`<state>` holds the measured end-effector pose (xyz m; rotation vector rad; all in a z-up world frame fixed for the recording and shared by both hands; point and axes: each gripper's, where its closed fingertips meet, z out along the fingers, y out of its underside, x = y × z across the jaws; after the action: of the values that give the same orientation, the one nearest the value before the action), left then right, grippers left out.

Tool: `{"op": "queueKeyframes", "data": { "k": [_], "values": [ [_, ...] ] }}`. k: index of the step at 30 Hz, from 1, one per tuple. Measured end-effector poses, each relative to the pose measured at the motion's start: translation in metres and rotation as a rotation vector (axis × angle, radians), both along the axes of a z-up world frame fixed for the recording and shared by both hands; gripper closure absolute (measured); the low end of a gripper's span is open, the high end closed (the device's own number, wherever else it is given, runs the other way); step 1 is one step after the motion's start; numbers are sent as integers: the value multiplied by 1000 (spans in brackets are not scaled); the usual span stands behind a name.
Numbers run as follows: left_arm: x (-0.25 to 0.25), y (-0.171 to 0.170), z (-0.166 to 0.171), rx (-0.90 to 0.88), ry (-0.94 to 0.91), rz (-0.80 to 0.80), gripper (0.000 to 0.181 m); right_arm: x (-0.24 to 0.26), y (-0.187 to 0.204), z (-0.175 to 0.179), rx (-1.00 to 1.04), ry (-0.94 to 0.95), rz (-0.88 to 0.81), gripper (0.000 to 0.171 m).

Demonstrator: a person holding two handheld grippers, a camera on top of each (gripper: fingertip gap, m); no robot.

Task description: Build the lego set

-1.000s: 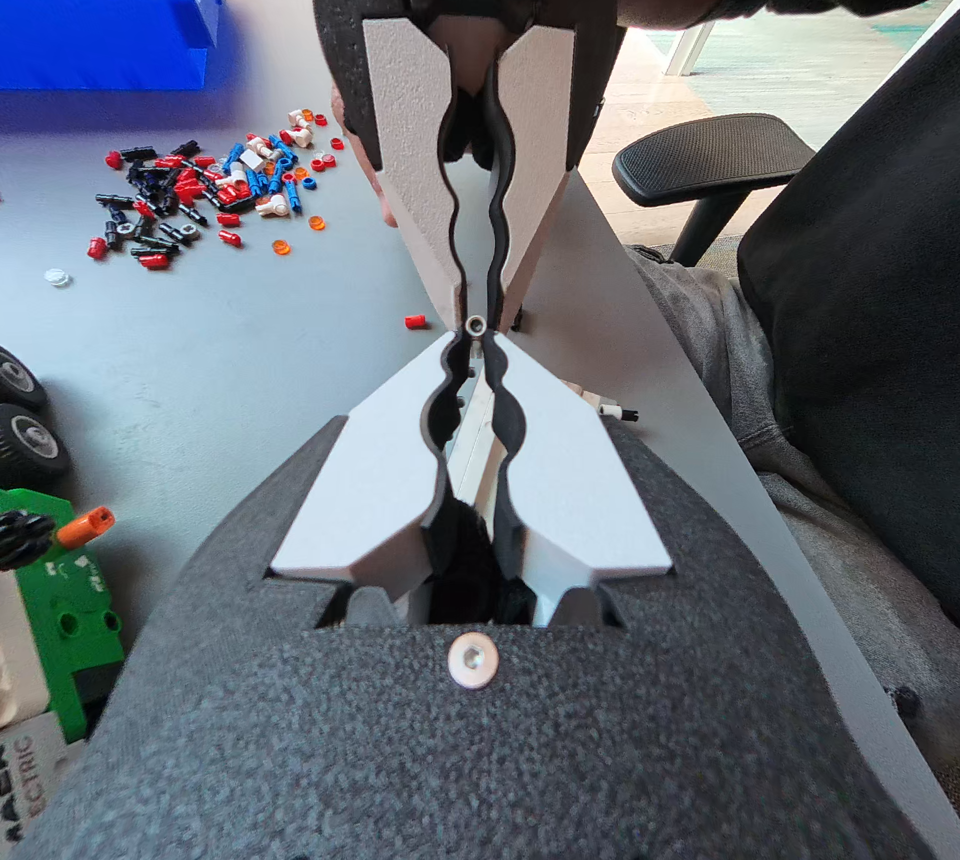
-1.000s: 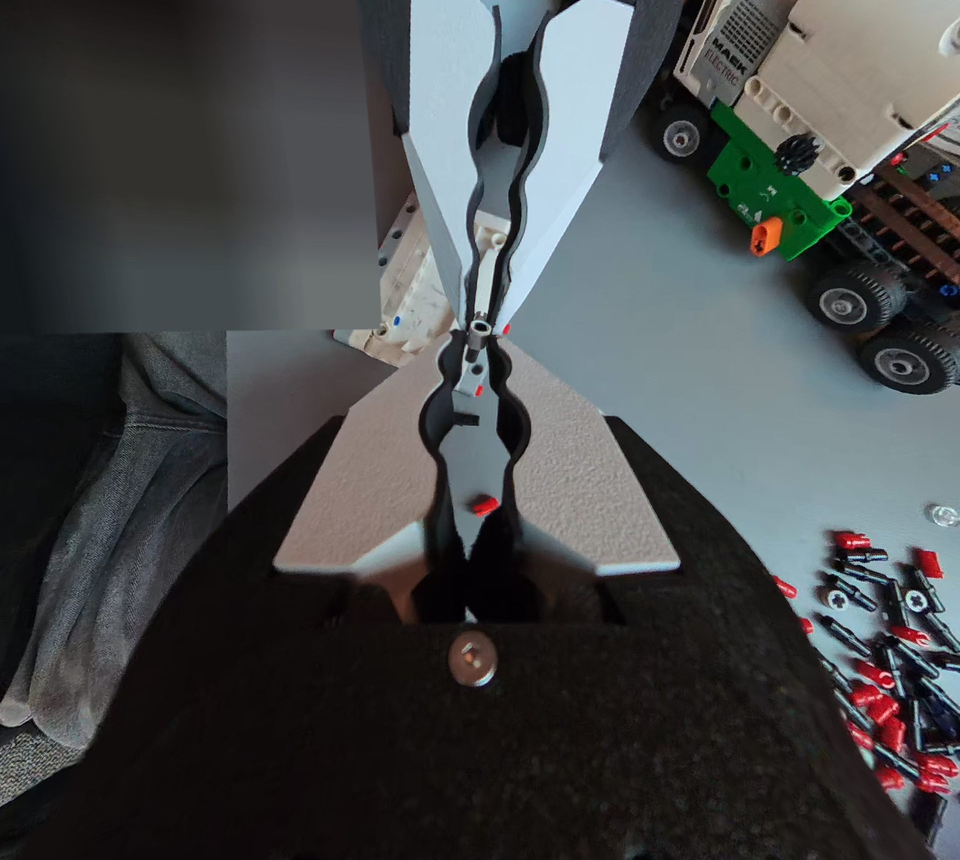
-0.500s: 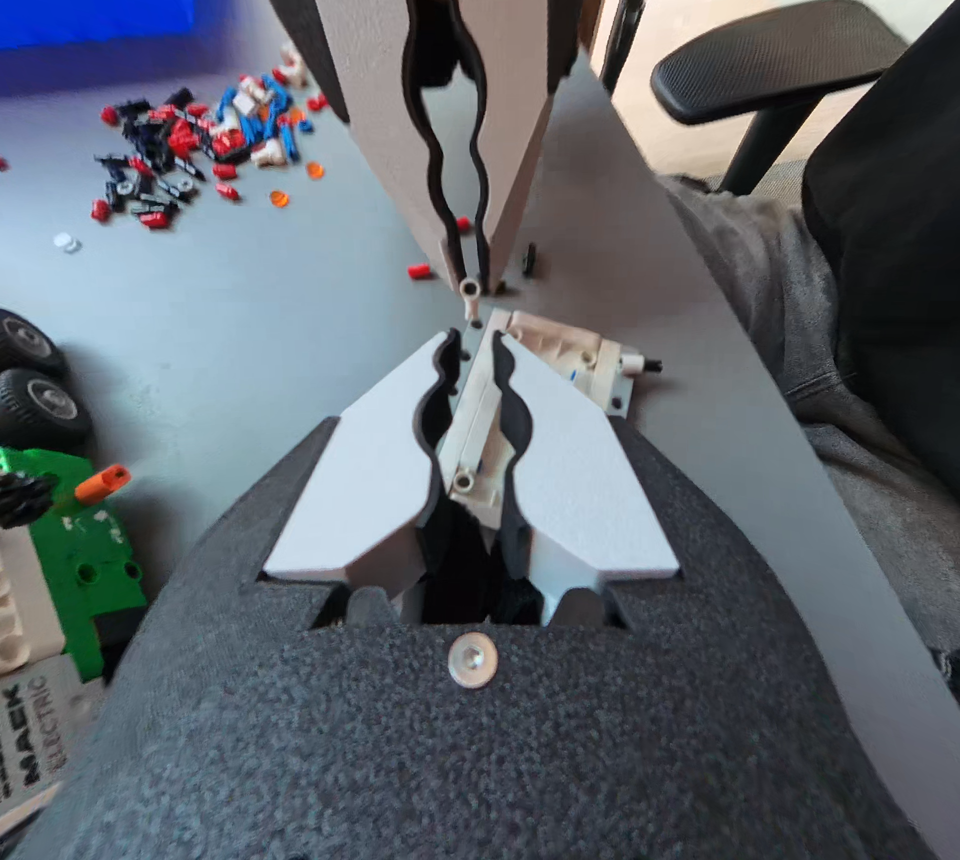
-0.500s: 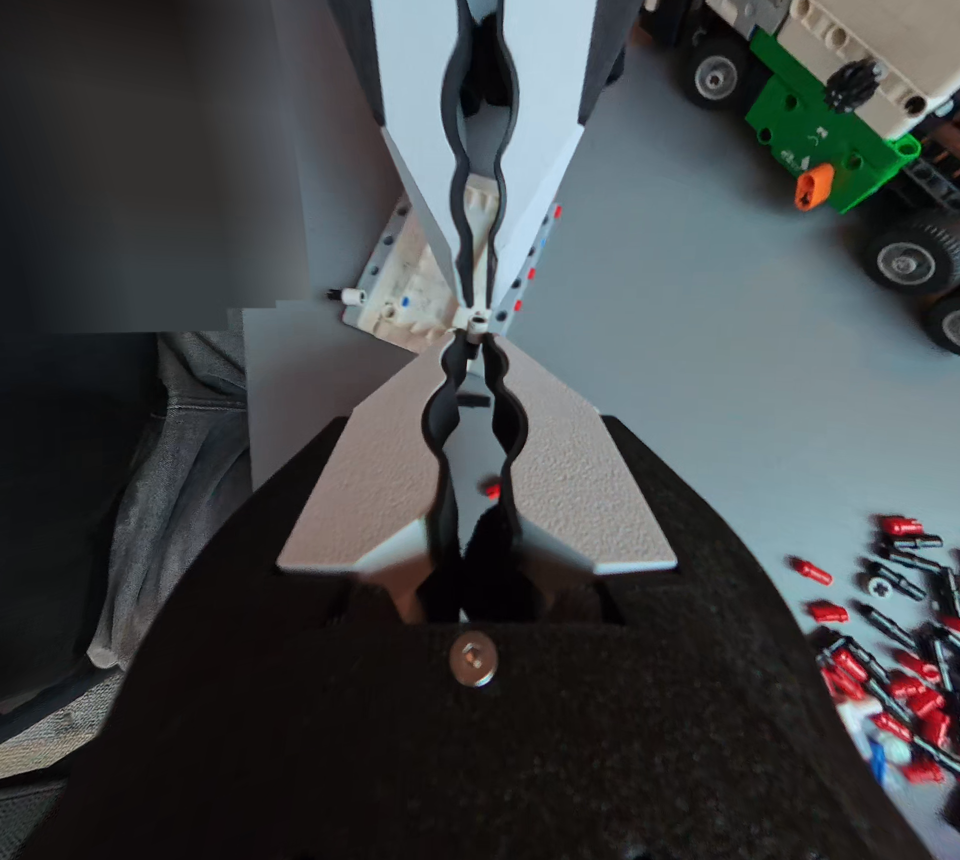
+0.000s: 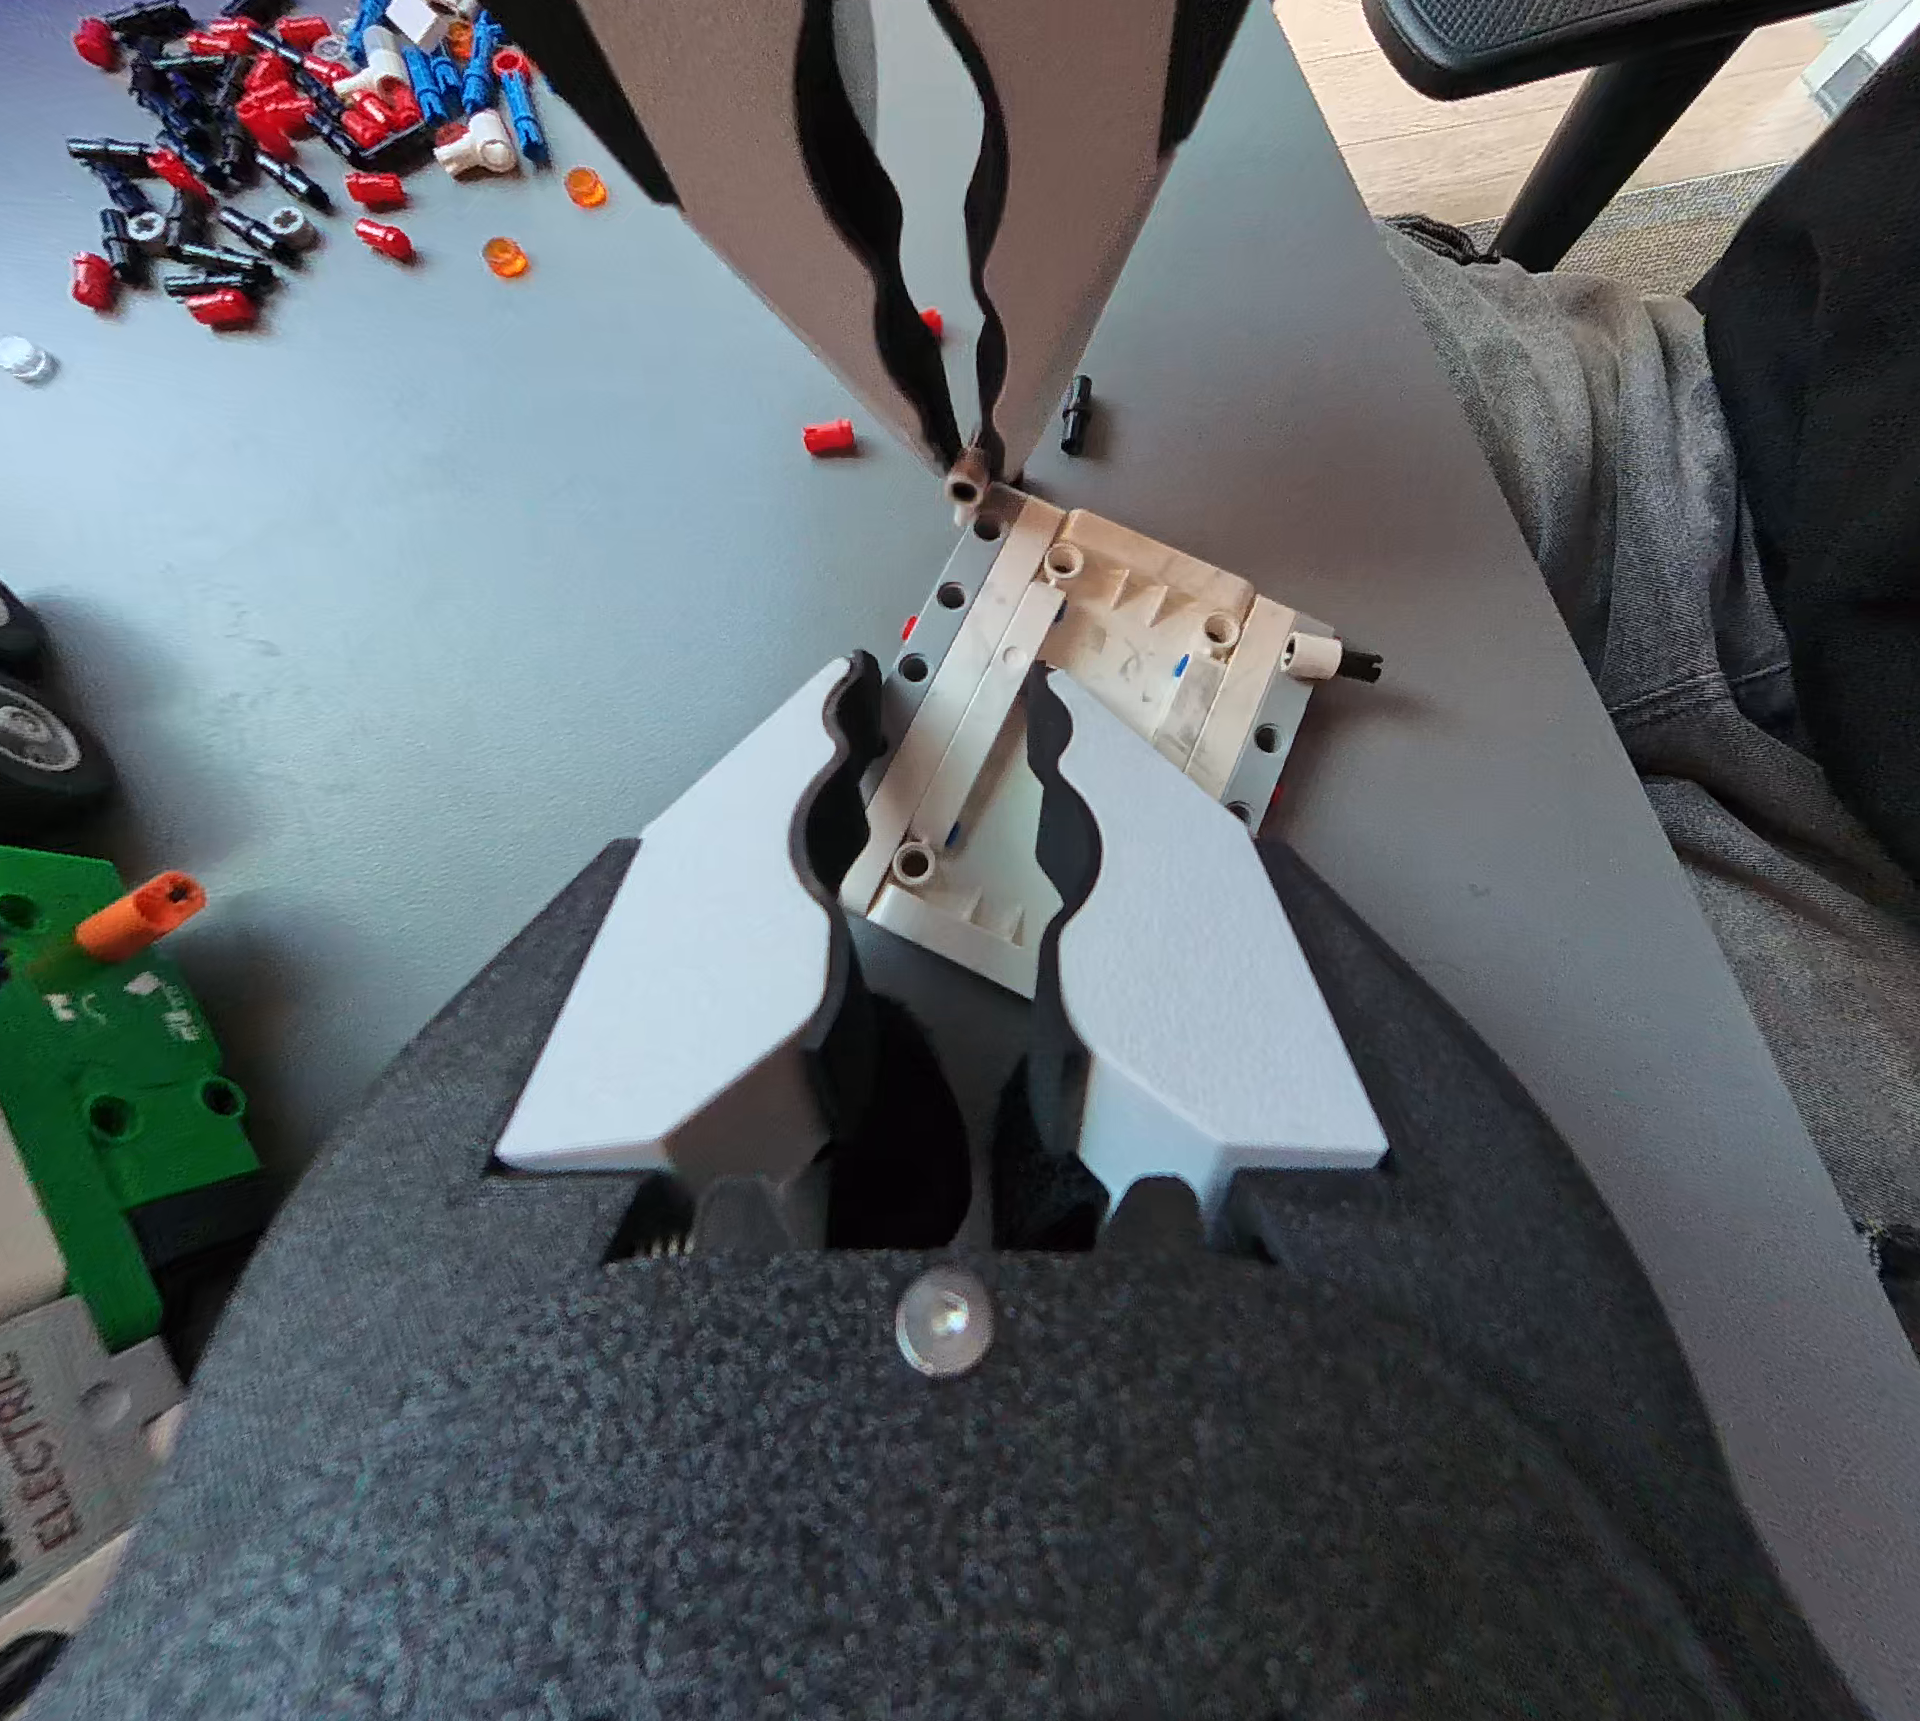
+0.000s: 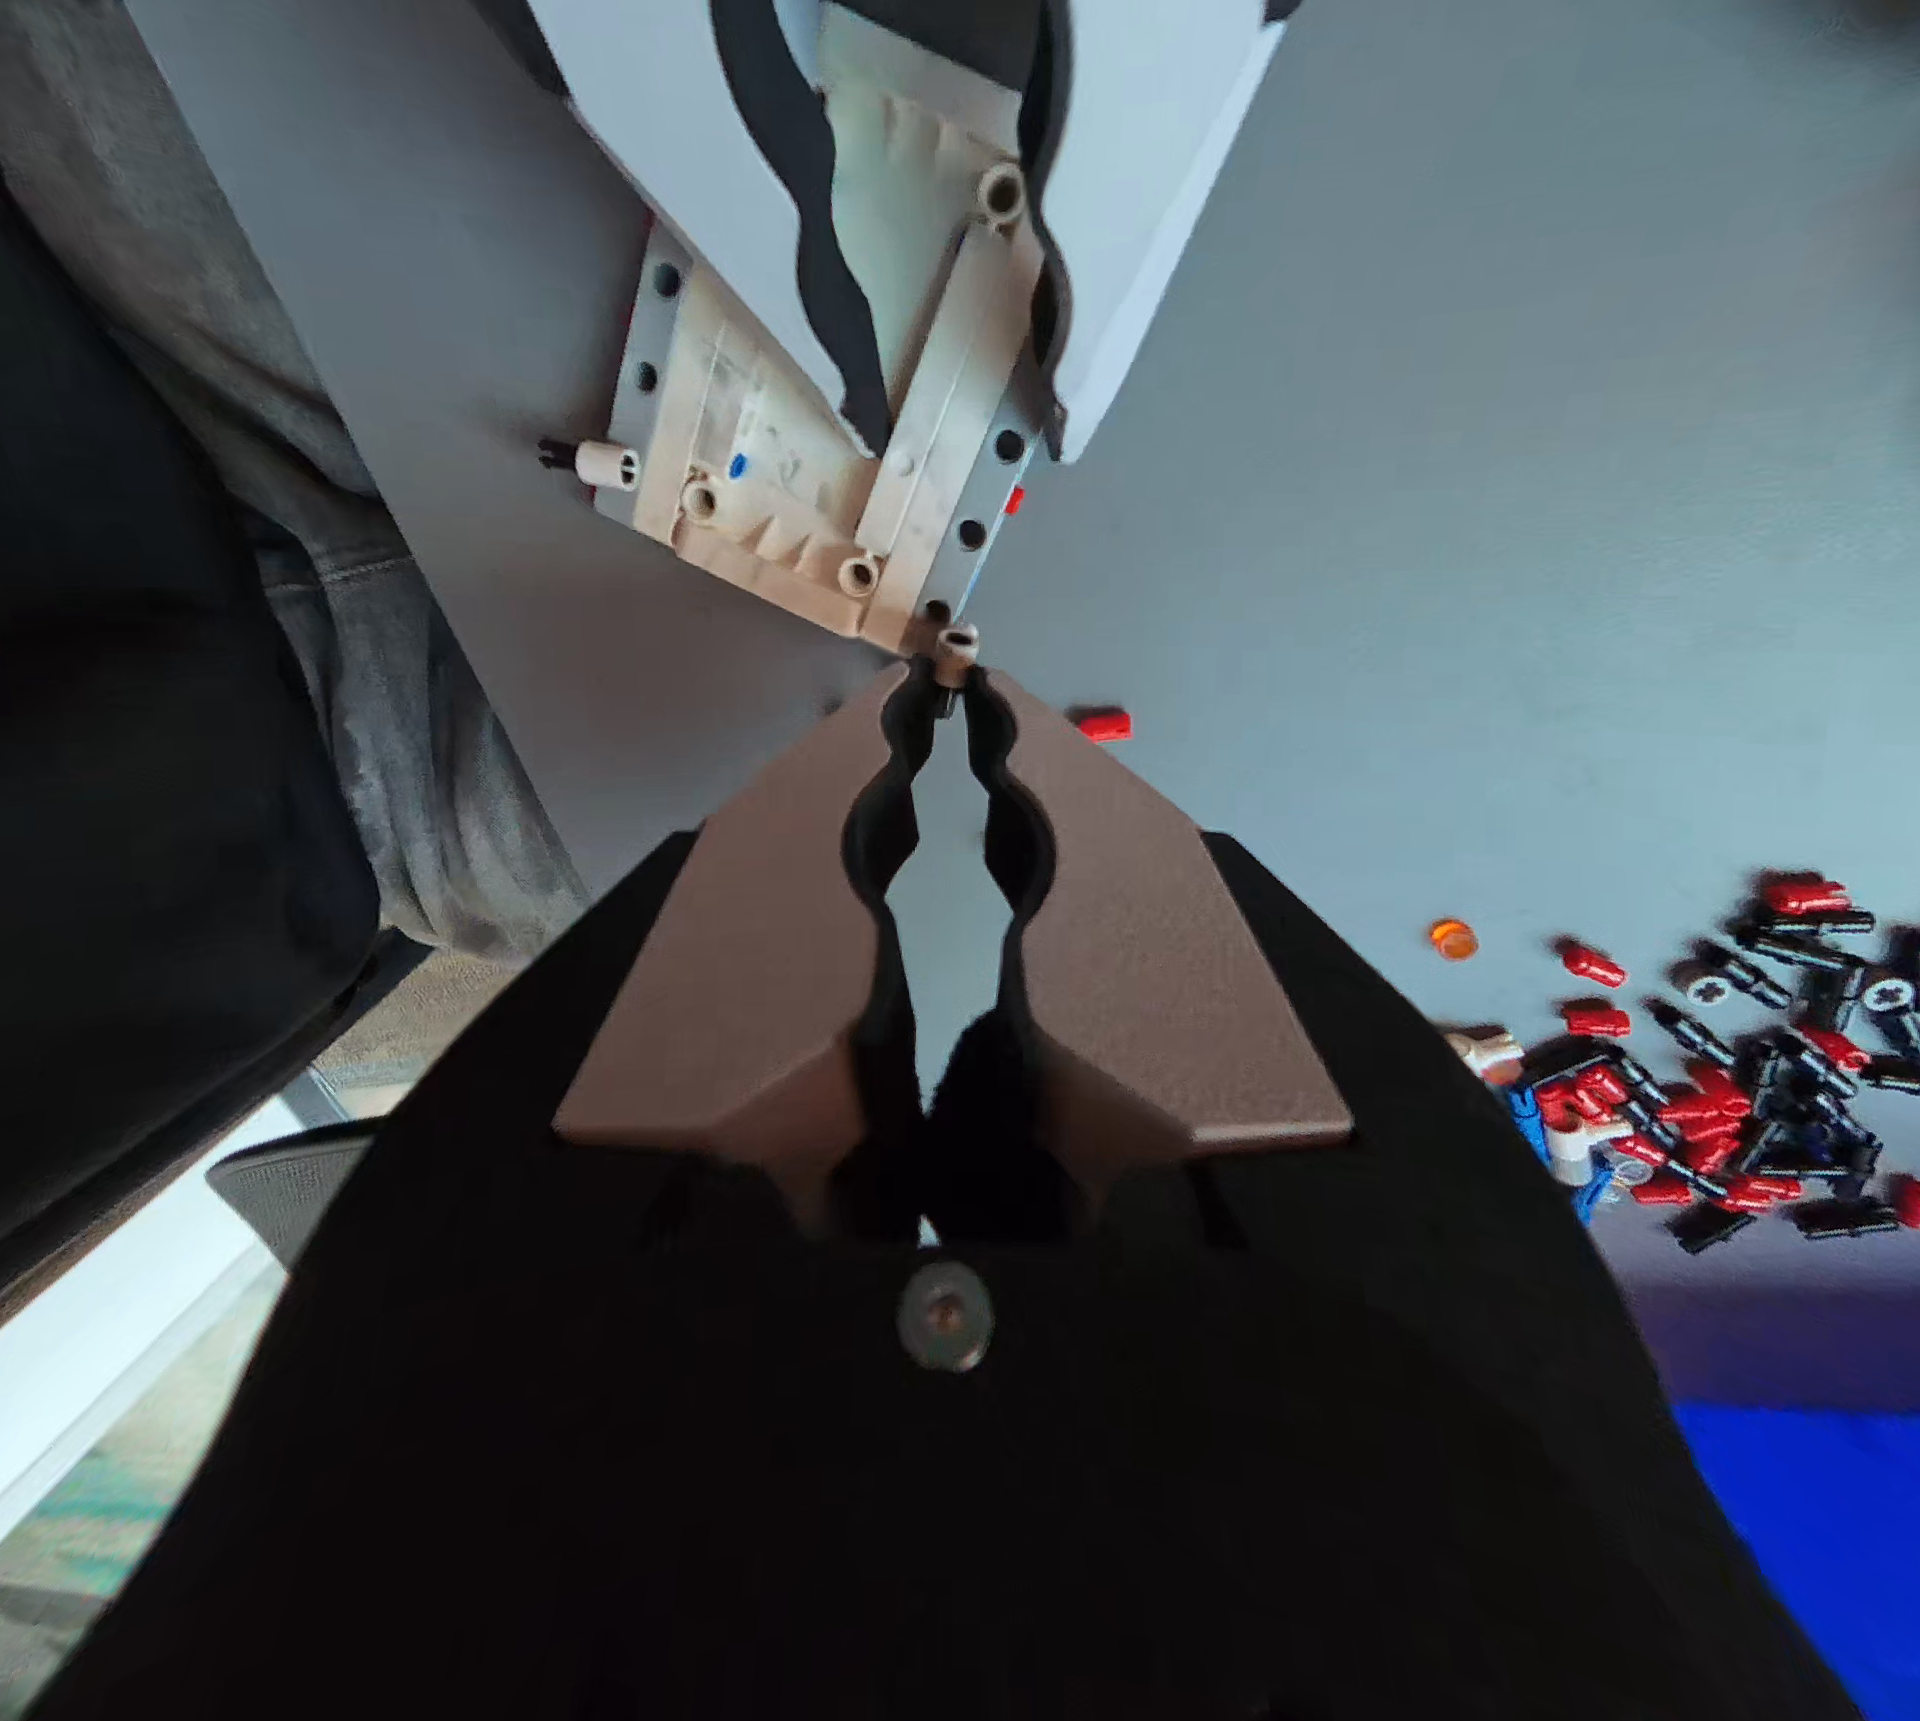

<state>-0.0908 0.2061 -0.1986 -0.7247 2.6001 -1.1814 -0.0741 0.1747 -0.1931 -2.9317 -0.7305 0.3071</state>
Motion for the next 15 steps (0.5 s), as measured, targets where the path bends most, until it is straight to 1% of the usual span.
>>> {"op": "queueKeyframes", "data": {
  "k": [1, 5, 10, 15],
  "values": [
    [0, 0, 0, 0, -1, -2, 155, 0, -1, -1, -9, -11, 11, 167],
    [-1, -1, 0, 3, -7, -9, 155, -2, -1, 4, -7, 3, -15, 167],
    [-3, -1, 0, 1, -5, -21, 155, -4, -1, 0, -4, 11, -26, 167],
    [-3, -1, 1, 6, -19, -20, 155, -11, 2, 11, 9, 69, -44, 167]
  ]
}}
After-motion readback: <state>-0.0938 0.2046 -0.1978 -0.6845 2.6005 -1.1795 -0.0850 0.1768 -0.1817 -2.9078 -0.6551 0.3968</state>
